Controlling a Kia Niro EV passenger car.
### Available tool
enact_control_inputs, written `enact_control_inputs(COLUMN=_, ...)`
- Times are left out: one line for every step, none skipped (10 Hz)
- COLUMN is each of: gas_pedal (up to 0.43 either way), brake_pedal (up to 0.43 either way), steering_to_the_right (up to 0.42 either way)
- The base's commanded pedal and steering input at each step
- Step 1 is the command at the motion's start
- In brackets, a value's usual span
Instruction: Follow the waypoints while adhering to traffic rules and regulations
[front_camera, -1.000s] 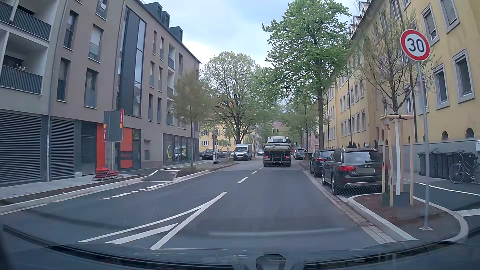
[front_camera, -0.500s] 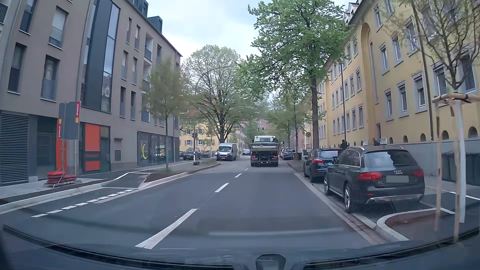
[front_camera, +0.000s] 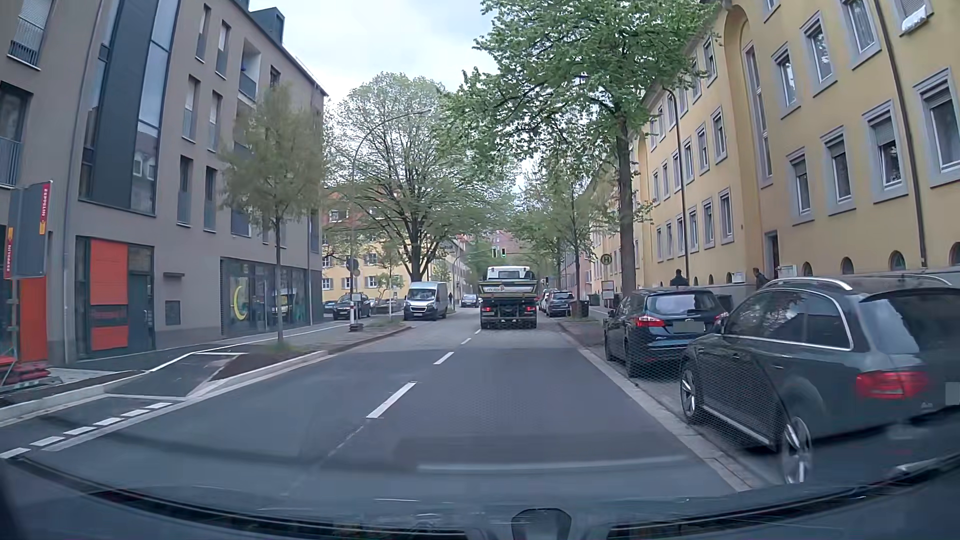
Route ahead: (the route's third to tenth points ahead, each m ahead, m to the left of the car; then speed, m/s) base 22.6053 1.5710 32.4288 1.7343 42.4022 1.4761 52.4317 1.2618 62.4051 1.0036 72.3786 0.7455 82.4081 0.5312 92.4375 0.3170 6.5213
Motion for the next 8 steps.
enact_control_inputs(gas_pedal=0.138, brake_pedal=0.000, steering_to_the_right=0.038)
enact_control_inputs(gas_pedal=0.130, brake_pedal=0.000, steering_to_the_right=0.037)
enact_control_inputs(gas_pedal=0.130, brake_pedal=0.000, steering_to_the_right=0.033)
enact_control_inputs(gas_pedal=0.130, brake_pedal=0.000, steering_to_the_right=0.030)
enact_control_inputs(gas_pedal=0.118, brake_pedal=0.000, steering_to_the_right=0.024)
enact_control_inputs(gas_pedal=0.118, brake_pedal=0.000, steering_to_the_right=0.018)
enact_control_inputs(gas_pedal=0.098, brake_pedal=0.000, steering_to_the_right=0.013)
enact_control_inputs(gas_pedal=0.098, brake_pedal=0.000, steering_to_the_right=0.010)
